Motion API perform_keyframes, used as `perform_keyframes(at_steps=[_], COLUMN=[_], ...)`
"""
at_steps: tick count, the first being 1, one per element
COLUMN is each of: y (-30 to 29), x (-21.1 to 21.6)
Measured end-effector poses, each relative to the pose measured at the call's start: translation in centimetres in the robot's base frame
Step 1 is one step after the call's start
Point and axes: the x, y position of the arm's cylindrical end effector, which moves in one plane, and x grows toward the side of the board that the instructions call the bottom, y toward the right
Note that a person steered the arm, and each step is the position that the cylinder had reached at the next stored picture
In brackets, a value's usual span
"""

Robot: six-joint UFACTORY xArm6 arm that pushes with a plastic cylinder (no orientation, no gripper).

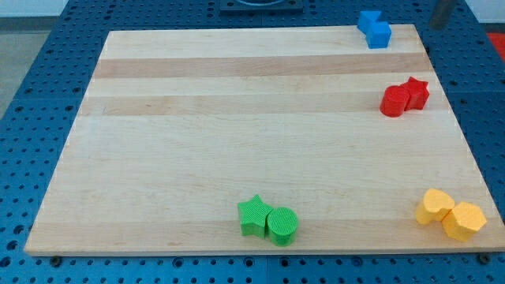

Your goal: Separate blue cube and blue triangle

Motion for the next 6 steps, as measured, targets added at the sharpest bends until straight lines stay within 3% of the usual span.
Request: perform_keyframes(at_steps=[2,6], y=[-1.9,-12.3], x=[0.0,0.3])
